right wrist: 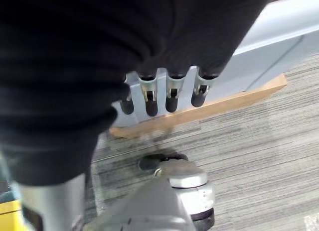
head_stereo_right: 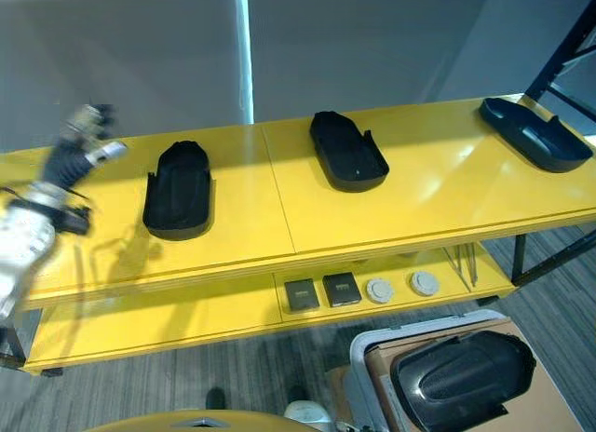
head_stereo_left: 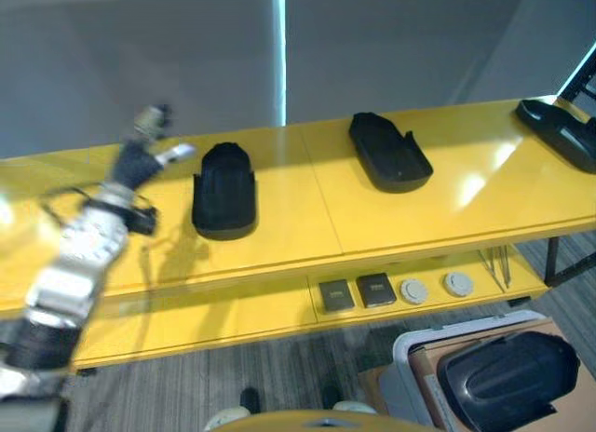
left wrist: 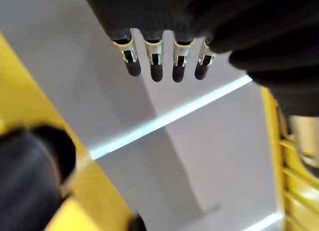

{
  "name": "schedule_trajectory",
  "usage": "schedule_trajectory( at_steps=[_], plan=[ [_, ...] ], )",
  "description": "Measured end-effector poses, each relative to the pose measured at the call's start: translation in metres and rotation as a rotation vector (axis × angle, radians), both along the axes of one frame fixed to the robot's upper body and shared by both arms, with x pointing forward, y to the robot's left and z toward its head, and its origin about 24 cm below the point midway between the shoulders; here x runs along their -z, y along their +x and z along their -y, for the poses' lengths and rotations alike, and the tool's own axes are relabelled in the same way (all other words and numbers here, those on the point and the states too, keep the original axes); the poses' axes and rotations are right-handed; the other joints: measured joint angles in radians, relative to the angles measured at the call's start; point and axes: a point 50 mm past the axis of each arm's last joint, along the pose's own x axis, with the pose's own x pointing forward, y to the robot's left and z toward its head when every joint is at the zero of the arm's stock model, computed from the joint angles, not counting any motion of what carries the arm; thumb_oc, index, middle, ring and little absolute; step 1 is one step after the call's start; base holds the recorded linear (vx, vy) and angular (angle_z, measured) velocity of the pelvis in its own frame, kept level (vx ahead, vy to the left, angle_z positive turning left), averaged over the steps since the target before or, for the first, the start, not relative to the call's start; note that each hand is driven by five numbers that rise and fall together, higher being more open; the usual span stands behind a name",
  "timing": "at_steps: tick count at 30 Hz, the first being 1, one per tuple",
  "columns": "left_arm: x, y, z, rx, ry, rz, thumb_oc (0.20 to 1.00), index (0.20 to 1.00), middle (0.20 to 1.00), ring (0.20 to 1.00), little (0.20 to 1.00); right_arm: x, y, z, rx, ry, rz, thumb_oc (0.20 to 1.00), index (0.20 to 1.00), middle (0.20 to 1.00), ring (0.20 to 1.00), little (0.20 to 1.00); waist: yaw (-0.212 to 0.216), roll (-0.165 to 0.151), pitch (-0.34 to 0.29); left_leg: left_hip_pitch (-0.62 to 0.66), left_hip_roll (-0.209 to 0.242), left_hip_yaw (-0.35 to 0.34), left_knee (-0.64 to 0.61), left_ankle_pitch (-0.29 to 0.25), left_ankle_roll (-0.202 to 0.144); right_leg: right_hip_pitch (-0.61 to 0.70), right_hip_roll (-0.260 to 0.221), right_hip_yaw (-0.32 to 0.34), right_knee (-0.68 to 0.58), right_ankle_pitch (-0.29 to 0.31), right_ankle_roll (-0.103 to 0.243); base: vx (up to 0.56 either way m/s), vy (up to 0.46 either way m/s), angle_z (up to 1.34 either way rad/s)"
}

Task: Move parts from the plastic box to the shelf.

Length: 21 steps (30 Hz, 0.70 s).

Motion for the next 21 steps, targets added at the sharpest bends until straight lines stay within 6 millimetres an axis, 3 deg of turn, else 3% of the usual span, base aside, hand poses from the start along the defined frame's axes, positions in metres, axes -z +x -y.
schedule_trajectory(
  at_steps=[2,3,4,8,17,21],
  plan=[
    [0.033,-0.006,0.016,0.087,-0.123,-0.129,1.0,1.0,1.0,1.0,1.0,0.001,0.002,-0.006,0.003,0.01,0.01,1.0,1.0,1.0,1.0,1.0,-0.007,-0.006,0.0,-0.004,0.002,0.0,0.0,0.0,0.0,-0.004,0.002,0.001,0.0,0.0,0.0,-0.01,-0.013,-0.04],
    [0.043,-0.008,0.019,0.116,-0.162,-0.166,0.432,0.432,0.432,0.432,0.432,0.001,0.001,-0.005,0.007,-0.001,0.008,1.0,1.0,1.0,1.0,1.0,-0.007,-0.007,0.001,-0.006,0.003,0.001,0.0,0.0,-0.001,-0.007,0.003,0.002,-0.002,0.001,0.0,0.0,0.0,0.0],
    [0.051,-0.01,0.023,0.141,-0.2,-0.195,0.2,0.2,0.2,0.2,0.2,0.002,-0.002,-0.005,0.011,-0.007,0.0,1.0,1.0,1.0,1.0,1.0,-0.007,-0.007,0.001,-0.006,0.004,0.001,0.0,0.0,-0.001,-0.007,0.004,0.002,-0.004,0.001,0.0,-0.02,-0.02,-0.03],
    [0.07,-0.017,0.023,0.15,-0.305,-0.236,0.2,0.2,0.2,0.2,0.2,0.002,-0.015,0.001,0.003,-0.031,-0.039,1.0,1.0,1.0,1.0,1.0,-0.006,-0.005,0.002,-0.006,0.005,0.004,0.0,0.0,-0.001,-0.008,0.006,0.007,-0.005,0.0,0.0,-0.02,-0.013,-0.01],
    [0.08,-0.017,0.016,0.101,-0.274,-0.254,0.2,0.2,0.2,0.2,0.2,0.002,-0.021,0.002,0.008,-0.037,-0.051,1.0,1.0,1.0,1.0,1.0,-0.005,0.0,0.004,-0.008,0.006,0.004,0.0,0.0,-0.001,-0.009,0.005,0.006,-0.005,0.0,0.0,-0.01,-0.004,0.0],
    [0.102,-0.017,0.018,0.076,-0.268,-0.34,0.2,0.2,0.2,0.2,0.2,0.002,-0.02,0.001,-0.004,-0.037,-0.051,1.0,1.0,1.0,1.0,1.0,-0.008,0.001,0.004,-0.009,0.006,0.006,0.0,0.0,-0.001,-0.011,0.005,0.007,-0.005,0.0,0.0,0.0,0.0,0.0]
  ],
)
